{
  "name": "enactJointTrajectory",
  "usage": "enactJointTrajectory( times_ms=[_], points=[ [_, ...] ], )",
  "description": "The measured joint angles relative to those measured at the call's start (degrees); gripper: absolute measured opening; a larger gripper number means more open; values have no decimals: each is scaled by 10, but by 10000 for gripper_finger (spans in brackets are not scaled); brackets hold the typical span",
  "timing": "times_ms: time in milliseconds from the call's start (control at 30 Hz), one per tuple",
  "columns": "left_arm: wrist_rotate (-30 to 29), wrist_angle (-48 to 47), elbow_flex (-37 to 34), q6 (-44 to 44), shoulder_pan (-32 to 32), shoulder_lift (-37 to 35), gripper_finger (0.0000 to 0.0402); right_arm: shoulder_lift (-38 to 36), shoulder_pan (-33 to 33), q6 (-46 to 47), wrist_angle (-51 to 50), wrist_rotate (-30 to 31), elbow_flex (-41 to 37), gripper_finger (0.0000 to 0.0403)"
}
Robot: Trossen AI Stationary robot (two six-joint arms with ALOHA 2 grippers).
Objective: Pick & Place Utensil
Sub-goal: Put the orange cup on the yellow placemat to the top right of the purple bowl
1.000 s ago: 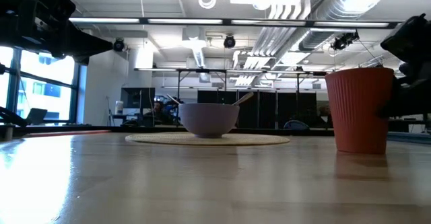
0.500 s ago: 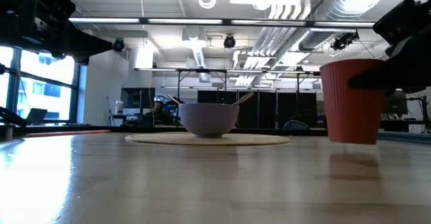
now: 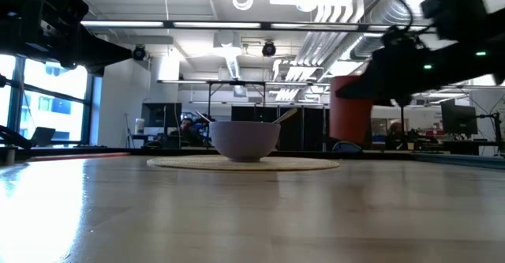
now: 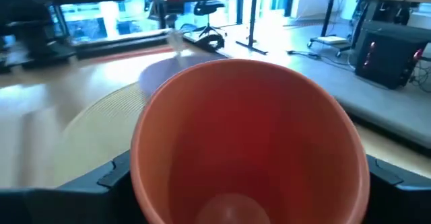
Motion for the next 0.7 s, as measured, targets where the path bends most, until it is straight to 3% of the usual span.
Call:
enactJointTrajectory(
  times_ms=[167,267,500,700],
  points=[
    [0,0,0,0,0,0,1,0,-190,-58,-64,-176,75,324],
    [0,0,0,0,0,0,1,13,-268,-105,-144,-246,147,324],
    [0,0,0,0,0,0,1,135,-374,-145,-178,-349,273,323],
    [0,0,0,0,0,0,1,248,-413,-145,-176,-388,348,323]
  ],
)
